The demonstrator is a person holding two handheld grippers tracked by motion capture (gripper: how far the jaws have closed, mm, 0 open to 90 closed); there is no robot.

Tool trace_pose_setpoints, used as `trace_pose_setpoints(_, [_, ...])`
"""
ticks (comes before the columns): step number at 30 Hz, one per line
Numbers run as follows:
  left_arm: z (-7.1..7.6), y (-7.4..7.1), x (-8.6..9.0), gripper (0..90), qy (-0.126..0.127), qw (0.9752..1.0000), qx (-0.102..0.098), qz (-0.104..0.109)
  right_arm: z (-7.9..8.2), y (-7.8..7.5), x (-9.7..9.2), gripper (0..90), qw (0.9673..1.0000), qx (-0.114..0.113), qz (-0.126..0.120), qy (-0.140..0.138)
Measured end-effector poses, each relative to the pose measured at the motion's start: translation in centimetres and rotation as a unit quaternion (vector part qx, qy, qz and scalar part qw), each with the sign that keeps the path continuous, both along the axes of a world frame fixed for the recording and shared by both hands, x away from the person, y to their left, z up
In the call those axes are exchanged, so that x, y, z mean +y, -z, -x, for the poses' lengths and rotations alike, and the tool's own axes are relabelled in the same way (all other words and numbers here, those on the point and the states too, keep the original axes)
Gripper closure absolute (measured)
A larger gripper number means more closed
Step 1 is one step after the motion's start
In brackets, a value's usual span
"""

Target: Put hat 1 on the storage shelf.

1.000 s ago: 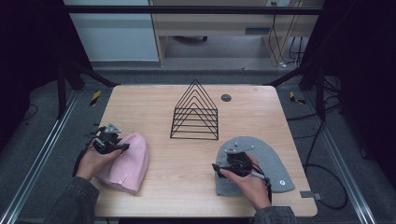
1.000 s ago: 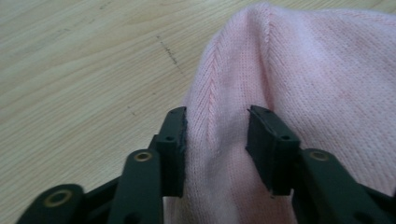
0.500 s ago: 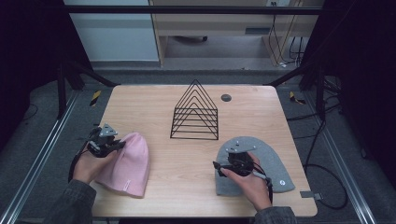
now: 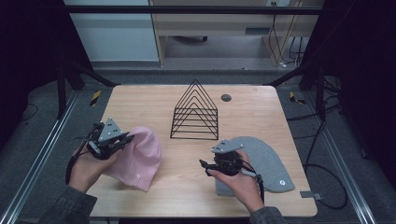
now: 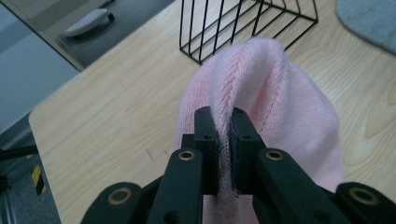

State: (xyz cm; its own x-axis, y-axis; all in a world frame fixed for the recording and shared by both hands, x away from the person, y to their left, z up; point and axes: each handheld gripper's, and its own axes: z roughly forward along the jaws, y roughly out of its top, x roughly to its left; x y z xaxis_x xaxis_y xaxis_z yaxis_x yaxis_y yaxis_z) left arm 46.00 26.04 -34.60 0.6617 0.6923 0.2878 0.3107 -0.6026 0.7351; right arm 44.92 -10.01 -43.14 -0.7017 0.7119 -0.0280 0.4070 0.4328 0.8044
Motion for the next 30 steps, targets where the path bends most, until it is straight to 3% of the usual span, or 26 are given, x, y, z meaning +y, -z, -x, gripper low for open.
trace_pose_setpoints(4, [0.0,-1.9,-0.6,83.4,0.002,0.9997,-0.018,0.014,-0.1,-0.2,2.2,35.6,0.9996,0.002,0.008,-0.026])
trace_pose_setpoints(6, [-0.1,-2.2,-0.7,83.4,0.003,0.9996,-0.019,0.020,-0.2,-0.3,2.7,36.1,0.9995,0.002,0.010,-0.032])
trace_pose_setpoints(12, [-0.3,-3.9,-2.1,83.4,0.013,0.9991,-0.036,0.019,-0.5,-0.5,5.2,41.0,0.9979,0.011,-0.013,-0.062])
trace_pose_setpoints(18, [-0.3,-5.4,-3.2,83.4,0.022,0.9976,-0.045,0.047,-1.0,0.2,7.8,45.9,0.9966,0.018,-0.026,-0.076])
trace_pose_setpoints(20, [-0.1,-6.1,-3.8,83.4,0.029,0.9968,-0.047,0.058,-1.2,0.5,8.5,43.8,0.9958,0.025,-0.031,-0.083])
trace_pose_setpoints(24, [-0.2,-6.3,-4.3,83.4,0.034,0.9962,-0.049,0.063,-1.4,0.5,8.8,43.1,0.9949,0.028,-0.043,-0.086])
trace_pose_setpoints(27, [-0.2,-6.5,-4.7,83.4,0.035,0.9960,-0.051,0.065,-1.8,0.5,8.9,49.0,0.9938,0.029,-0.060,-0.089])
trace_pose_setpoints(30, [0.0,-6.6,-4.9,83.4,0.037,0.9957,-0.050,0.068,-2.1,0.4,9.0,68.4,0.9926,0.024,-0.068,-0.097])
